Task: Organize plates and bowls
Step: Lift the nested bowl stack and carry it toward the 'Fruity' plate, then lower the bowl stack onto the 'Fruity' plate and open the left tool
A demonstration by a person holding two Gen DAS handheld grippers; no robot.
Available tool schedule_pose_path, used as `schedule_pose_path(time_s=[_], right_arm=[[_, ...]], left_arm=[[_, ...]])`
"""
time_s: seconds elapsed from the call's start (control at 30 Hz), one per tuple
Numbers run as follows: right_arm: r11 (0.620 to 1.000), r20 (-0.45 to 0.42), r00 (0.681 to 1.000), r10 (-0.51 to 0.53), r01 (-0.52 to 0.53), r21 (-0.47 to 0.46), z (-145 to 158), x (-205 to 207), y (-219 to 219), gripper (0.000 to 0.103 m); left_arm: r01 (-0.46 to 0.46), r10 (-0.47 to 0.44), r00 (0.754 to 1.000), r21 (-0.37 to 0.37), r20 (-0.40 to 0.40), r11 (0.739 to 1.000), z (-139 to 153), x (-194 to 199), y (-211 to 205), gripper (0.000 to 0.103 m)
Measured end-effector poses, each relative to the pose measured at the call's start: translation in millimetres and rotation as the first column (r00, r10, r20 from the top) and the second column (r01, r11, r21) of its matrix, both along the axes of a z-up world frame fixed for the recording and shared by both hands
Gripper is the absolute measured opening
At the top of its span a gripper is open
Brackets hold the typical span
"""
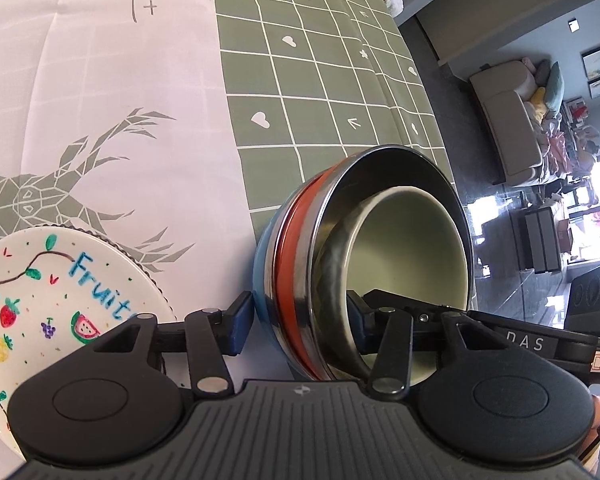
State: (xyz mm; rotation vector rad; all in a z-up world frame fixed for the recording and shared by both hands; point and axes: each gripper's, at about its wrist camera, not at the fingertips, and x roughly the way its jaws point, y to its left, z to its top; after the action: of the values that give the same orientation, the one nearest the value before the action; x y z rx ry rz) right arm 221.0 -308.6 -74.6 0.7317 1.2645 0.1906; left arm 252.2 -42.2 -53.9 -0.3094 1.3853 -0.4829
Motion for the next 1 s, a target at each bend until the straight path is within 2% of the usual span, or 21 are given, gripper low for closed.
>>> schedule_pose_path(time_s=[0.27,0.5,0.8,1.0], right_arm=[[1.000,0.031,1.000,0.002,-0.003,0.022,8.7,-4.5,-0.2,0.046],[0.998,0.066,0.997,0.035,-0.038,0.041,21.1,-6.9,15.7,0.046],[0.991,0.112,0.987,0.114,-0.121,0.050,44.4,-4.2,65.1,0.046],[0.978,0.107,0.975,0.196,-0.202,0.051,50.5,-0.9,106.0,0.045]], left_arm=[[-0.015,0.014,0.999,0.021,0.038,1.000,16.1,-8.4,1.2,0.054],[-0.049,0.047,0.997,0.036,0.065,0.998,32.9,-19.8,18.3,0.054],[-0.120,0.115,0.988,0.042,0.099,0.992,57.1,-34.5,67.7,0.054],[-0.193,0.189,0.979,0.046,0.080,0.980,59.0,-47.2,107.2,0.054]])
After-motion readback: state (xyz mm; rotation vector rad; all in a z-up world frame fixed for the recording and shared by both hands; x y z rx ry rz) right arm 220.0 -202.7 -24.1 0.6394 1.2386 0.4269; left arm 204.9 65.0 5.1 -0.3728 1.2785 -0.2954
